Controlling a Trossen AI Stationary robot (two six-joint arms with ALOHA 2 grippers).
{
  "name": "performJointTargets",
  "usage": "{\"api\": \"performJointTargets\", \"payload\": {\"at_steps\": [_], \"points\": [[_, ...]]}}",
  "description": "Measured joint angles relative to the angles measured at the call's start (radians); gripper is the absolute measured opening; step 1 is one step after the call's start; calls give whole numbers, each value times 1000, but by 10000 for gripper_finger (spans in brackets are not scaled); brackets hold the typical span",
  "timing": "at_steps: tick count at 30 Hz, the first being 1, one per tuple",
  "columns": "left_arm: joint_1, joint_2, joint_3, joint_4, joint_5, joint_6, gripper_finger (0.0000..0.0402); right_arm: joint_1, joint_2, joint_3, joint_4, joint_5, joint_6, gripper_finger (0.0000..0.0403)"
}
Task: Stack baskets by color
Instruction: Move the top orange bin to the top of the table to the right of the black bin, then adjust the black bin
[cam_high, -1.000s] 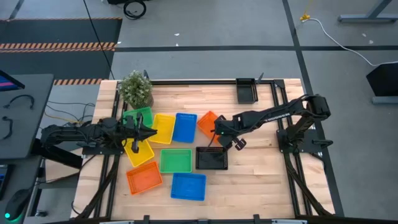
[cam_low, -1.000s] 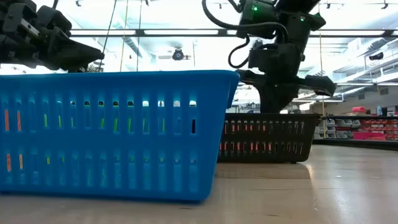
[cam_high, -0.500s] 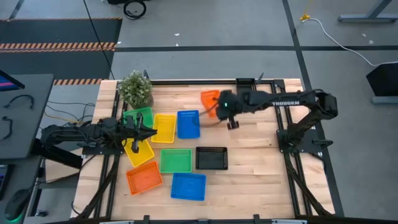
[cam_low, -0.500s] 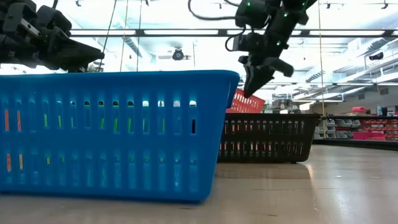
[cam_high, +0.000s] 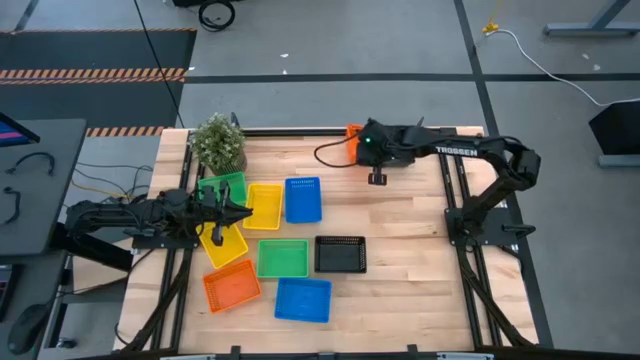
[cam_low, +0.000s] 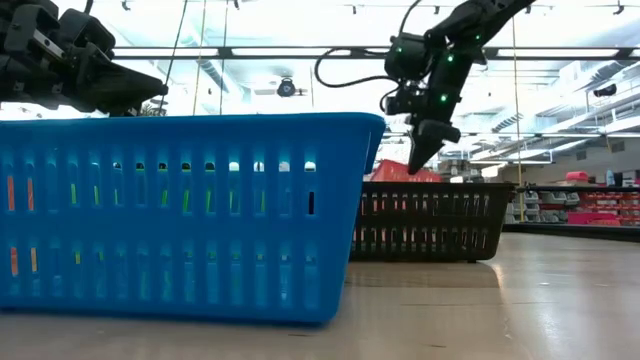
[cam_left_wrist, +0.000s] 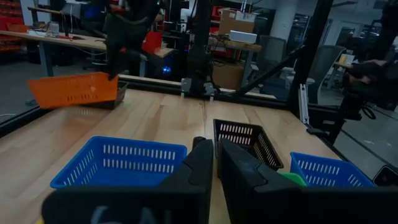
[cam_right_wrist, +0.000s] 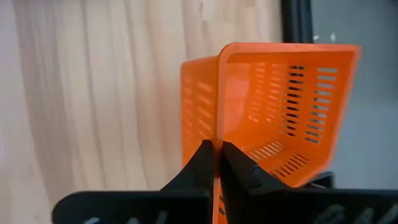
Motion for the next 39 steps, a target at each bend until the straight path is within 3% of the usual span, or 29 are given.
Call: {"api": "performJointTargets", "payload": {"at_steps": [3, 8, 16, 25, 31, 35, 39], "points": [[0, 0, 0, 0, 0, 0, 28, 10, 41, 0, -2, 15, 26, 10], [0, 0, 0, 0, 0, 0, 26, 30, 102, 0, -3, 128, 46, 10], [0, 0, 0, 0, 0, 0, 36, 36, 153, 0, -3, 134, 66, 16], [0, 0, 0, 0, 0, 0, 26, 35, 155, 0, 4, 136, 65, 102], [0, 0, 0, 0, 0, 0, 29, 35, 103, 32, -7, 74, 46, 142], [0, 0, 0, 0, 0, 0, 34, 2, 39, 65, -1, -7, 89, 137], [0, 0, 0, 0, 0, 0, 36, -82, -4, 67, -10, 48, 171, 116]]}}
